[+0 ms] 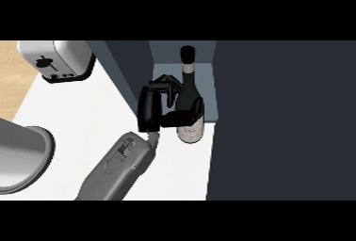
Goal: Pick up the wine, place it into the cabinet and close the cabinet
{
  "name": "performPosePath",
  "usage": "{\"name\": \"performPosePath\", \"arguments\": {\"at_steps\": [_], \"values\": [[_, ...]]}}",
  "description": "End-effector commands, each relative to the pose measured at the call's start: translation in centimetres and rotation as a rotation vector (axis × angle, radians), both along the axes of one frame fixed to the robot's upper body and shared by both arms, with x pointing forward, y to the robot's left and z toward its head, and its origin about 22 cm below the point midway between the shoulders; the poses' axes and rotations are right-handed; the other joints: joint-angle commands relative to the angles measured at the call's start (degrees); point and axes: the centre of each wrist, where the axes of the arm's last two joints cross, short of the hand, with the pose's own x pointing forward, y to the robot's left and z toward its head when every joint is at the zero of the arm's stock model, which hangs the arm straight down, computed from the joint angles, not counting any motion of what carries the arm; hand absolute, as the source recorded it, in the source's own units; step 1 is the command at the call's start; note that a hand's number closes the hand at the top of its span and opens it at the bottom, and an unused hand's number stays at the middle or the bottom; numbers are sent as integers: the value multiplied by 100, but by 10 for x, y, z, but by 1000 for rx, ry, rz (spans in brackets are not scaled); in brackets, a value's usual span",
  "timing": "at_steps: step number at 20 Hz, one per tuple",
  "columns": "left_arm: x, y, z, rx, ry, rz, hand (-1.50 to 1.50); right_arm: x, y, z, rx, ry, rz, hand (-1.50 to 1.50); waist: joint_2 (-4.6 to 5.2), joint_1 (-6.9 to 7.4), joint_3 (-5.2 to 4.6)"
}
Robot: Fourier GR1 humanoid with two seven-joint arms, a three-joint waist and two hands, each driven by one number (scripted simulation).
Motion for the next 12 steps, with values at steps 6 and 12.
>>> {"name": "performPosePath", "arguments": {"at_steps": [6, 12], "values": [[26, 6, 12, -8, 27, 21, 150, -15, -14, 13, 31, -41, 30, -150, -4, 23, 3], [42, 1, 15, -37, 68, -6, 150, -21, -11, 2, 50, -52, 26, -150, 2, -44, 4]]}}
